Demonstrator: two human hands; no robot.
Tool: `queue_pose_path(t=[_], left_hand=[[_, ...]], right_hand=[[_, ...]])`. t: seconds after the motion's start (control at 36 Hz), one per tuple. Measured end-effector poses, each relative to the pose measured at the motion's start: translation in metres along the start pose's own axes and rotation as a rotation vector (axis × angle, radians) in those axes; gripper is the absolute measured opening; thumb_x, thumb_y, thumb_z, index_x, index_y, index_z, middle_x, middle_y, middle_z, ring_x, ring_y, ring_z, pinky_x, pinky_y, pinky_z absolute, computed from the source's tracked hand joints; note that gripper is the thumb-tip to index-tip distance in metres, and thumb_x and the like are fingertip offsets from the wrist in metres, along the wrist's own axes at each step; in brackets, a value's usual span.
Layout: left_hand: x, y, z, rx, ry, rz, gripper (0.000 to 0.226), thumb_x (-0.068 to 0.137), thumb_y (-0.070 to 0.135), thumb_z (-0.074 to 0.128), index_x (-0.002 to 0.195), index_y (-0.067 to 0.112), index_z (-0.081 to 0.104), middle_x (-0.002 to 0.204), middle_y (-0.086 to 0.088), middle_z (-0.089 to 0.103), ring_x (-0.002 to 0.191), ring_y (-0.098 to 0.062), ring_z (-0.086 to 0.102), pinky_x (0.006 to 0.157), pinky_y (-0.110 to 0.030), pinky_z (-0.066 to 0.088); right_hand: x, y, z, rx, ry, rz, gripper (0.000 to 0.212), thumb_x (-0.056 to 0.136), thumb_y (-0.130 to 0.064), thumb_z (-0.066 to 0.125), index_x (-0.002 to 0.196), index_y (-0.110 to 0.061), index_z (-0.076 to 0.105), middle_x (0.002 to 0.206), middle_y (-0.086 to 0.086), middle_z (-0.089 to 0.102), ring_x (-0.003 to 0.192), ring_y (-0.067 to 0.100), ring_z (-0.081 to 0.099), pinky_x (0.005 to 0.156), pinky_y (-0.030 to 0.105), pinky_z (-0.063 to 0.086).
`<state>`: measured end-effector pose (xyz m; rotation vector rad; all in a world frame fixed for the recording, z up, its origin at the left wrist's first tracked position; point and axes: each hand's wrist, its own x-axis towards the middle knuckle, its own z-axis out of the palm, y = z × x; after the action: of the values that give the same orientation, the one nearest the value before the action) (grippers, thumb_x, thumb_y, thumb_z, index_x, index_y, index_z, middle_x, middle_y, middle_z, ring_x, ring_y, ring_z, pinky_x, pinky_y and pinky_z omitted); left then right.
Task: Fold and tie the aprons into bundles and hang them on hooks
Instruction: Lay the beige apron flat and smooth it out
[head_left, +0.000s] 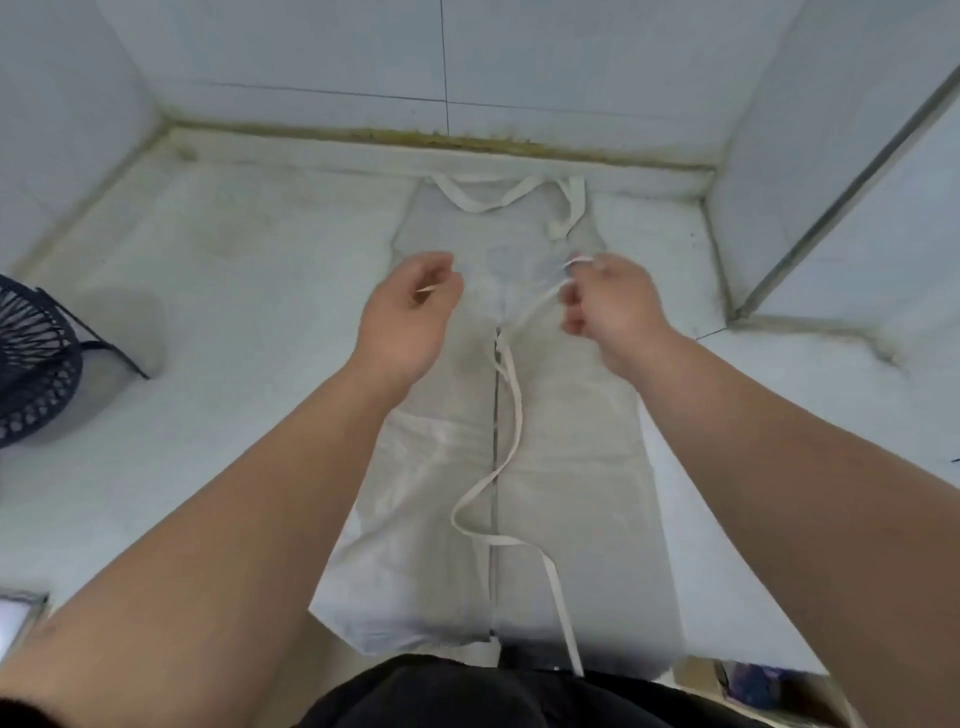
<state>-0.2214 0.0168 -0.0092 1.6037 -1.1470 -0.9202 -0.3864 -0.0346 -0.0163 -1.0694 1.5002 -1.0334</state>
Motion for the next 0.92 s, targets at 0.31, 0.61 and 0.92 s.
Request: queue_pose_path(t=[0.31,0.61,0.92], left_hand=[[0.016,-0.057,0.068,0.822,-0.472,-0.228,0.042,0.083,0.054,0.064,0.100,0.017,0.052,0.099,0.002,0.058,0.094,-0.019,0.053,0.074,-0.028,0.037],[0.017,-0.072,0.074,0.716,-0.352,-0.217,0.018,0.094,0.029,0.051,0.082,0.016,0.048,0.090,-0.005,0.058,0.094,-0.028,0.056,0.071,-0.029,0.037],[0.066,-0.062,-0.024,0.273,0.091,-0.223,0.013,0.089,0.020,0.063,0.076,0.022,0.061,0.065,0.003,0.053,0.037,0.000,0.047,0.049,-0.021,0.043]], right_hand=[[0.063,0.042,-0.064,-0.769,0.160,0.280,0.034,0.095,-0.028,0.054,0.122,-0.009,0.047,0.118,0.009,0.056,0.113,0.026,0.054,0.085,0.026,0.041],[0.044,0.082,0.004,-0.653,-0.274,0.080,0.029,0.091,-0.022,0.053,0.117,-0.013,0.060,0.114,0.006,0.062,0.108,0.027,0.057,0.090,0.031,0.043],[0.034,0.074,0.034,-1.057,-0.359,0.087,0.054,0.089,-0.037,0.054,0.136,-0.013,0.043,0.139,0.018,0.039,0.127,0.034,0.042,0.103,0.035,0.036]])
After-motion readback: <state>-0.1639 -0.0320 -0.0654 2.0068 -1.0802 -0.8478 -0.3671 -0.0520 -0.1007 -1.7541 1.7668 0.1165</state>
